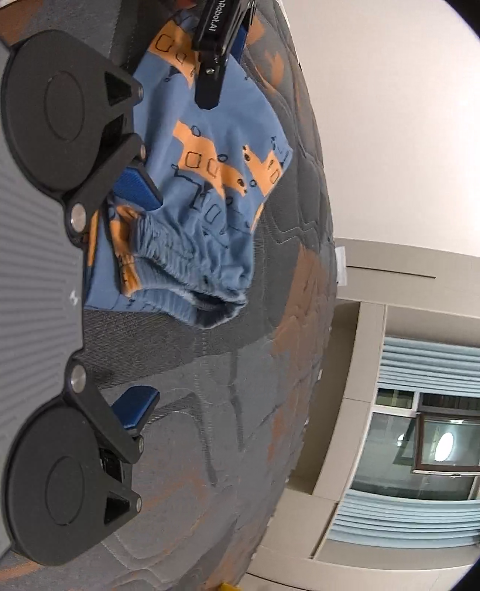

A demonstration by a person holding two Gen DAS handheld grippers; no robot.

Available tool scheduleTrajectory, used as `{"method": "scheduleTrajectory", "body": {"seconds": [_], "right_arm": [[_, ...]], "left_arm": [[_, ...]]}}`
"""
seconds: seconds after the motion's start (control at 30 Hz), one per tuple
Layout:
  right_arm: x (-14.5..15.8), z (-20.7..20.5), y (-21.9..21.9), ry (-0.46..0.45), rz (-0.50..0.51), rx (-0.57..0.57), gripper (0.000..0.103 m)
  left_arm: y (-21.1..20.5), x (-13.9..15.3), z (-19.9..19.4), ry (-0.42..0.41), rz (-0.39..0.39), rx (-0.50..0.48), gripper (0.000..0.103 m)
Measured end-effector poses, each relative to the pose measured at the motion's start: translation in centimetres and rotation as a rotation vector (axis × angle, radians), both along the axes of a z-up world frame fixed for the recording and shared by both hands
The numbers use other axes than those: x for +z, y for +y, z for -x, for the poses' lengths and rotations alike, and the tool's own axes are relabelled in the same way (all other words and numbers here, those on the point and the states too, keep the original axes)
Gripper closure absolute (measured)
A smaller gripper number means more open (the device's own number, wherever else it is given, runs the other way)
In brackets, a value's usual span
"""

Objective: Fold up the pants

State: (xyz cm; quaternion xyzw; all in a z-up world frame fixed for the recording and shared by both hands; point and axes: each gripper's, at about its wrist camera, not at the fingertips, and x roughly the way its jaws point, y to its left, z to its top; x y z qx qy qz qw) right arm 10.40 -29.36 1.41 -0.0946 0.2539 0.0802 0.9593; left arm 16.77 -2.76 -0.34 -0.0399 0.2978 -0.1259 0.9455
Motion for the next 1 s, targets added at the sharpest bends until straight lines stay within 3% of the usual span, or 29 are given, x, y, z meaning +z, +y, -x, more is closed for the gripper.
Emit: {"method": "scheduleTrajectory", "body": {"seconds": [0.33, 0.6, 0.77, 0.93, 1.0], "right_arm": [[-0.1, 0.8, 0.4, 0.002, 0.026, -0.016, 0.0], [0.1, 0.9, -0.2, 0.006, -0.023, -0.019, 0.0], [1.6, 1.9, -1.8, -0.049, -0.175, 0.054, 0.0], [1.9, -2.1, -4.0, 0.074, -0.336, 0.164, 0.0], [1.4, -4.3, -5.0, 0.141, -0.402, 0.156, 0.0]], "left_arm": [[0.3, -0.1, 0.3, -0.01, 0.014, 0.0, 0.0], [0.9, 0.1, 1.0, -0.036, 0.048, 0.008, 0.001], [2.0, 1.5, 1.4, -0.074, 0.122, -0.019, 0.001], [1.0, 1.9, 0.5, -0.051, 0.144, -0.055, 0.001], [0.5, 1.5, -0.1, -0.016, 0.135, -0.06, 0.001]]}}
